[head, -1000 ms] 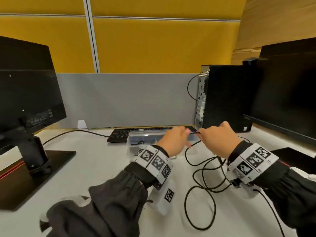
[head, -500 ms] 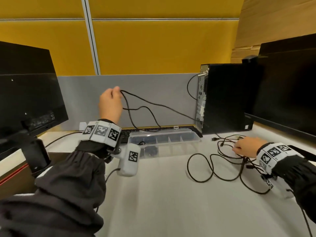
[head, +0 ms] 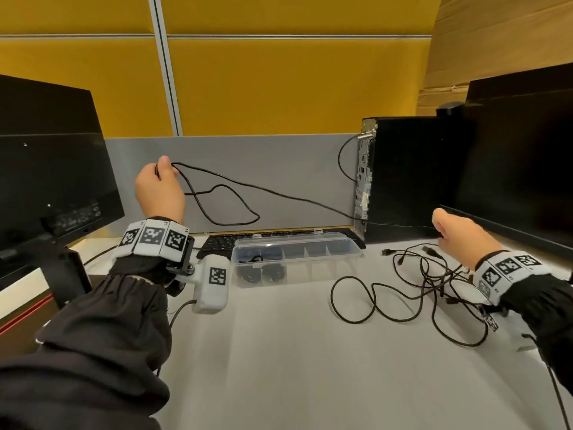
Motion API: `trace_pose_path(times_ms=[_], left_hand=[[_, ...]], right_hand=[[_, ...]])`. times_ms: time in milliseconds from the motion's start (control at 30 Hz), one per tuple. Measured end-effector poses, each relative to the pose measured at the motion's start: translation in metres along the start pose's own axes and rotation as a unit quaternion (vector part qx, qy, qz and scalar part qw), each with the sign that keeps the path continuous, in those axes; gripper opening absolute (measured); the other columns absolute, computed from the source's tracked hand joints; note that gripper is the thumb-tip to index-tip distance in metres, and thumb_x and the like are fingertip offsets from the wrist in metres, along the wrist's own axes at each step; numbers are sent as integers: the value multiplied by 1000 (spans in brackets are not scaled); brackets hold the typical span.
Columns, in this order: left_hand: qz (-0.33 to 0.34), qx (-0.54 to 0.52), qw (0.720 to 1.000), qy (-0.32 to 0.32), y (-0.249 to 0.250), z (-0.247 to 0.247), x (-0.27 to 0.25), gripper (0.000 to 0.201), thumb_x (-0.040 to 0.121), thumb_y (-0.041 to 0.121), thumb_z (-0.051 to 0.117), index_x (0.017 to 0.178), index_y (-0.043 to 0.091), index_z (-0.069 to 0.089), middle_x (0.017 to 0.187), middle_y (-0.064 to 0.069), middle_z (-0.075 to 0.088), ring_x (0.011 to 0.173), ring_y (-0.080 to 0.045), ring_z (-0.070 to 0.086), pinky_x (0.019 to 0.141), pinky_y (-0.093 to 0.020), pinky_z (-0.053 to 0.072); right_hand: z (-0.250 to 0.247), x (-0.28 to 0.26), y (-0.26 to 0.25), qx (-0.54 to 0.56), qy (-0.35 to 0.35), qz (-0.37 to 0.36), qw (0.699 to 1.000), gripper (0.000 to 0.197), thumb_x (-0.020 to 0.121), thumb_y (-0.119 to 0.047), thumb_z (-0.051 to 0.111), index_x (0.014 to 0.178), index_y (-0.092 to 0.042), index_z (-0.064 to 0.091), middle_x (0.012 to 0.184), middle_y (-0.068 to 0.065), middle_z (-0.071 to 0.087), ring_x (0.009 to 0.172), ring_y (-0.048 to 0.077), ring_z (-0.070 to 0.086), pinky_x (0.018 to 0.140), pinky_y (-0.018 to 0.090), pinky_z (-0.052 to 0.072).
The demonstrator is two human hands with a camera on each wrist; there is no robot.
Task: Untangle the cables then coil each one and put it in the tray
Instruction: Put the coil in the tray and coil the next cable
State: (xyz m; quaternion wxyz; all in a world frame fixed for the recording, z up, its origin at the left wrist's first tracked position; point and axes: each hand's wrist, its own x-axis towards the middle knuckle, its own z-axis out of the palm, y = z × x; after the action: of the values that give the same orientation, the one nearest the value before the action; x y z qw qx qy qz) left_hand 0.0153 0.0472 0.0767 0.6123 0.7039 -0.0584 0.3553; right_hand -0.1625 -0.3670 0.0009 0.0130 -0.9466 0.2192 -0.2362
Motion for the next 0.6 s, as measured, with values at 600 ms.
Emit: trace_pose_path(times_ms=[600], left_hand=[[63,-39,886,-457,45,58,-105,29,90,31,59,115,18,62,91,2,61,82,-8,55,79,-23,43]], right_hand=[[-68,-20,-152,479,26,-212,852,15,85,-4,63,87,-15,54,84,-3,57,70,7,53,71,22,48]])
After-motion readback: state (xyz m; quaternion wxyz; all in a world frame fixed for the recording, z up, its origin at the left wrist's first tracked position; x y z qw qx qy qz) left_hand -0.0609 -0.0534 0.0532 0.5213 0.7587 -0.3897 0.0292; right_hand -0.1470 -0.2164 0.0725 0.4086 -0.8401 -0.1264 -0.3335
